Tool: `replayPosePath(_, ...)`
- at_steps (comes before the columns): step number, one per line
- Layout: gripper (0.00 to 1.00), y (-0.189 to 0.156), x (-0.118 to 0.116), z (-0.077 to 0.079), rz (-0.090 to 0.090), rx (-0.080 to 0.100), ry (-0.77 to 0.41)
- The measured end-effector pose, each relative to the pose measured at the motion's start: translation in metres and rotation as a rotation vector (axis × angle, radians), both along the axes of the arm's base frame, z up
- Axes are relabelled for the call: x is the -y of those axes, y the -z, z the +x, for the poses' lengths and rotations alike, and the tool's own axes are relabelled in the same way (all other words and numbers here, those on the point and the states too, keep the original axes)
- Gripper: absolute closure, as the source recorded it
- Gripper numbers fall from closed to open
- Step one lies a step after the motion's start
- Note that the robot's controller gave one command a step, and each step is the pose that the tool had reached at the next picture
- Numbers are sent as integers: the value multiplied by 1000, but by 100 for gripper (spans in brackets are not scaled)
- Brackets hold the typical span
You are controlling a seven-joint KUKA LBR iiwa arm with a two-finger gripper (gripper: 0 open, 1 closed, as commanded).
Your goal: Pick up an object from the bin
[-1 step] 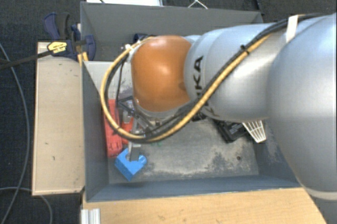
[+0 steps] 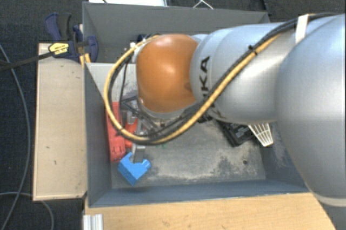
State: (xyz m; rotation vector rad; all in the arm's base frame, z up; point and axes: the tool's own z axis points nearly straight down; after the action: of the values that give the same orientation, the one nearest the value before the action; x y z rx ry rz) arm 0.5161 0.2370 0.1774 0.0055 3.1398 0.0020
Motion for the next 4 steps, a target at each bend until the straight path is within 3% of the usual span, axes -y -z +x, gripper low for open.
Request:
replayPosePath(1,0,98,-1,-34,4,6,-482)
replayPosePath(2,0,33,-13,-37,0,3,-442)
replayPosePath(3,0,78,19,-36,1,1,-783)
replayPosePath(4,0,105,-17,-21,3,1,-188)
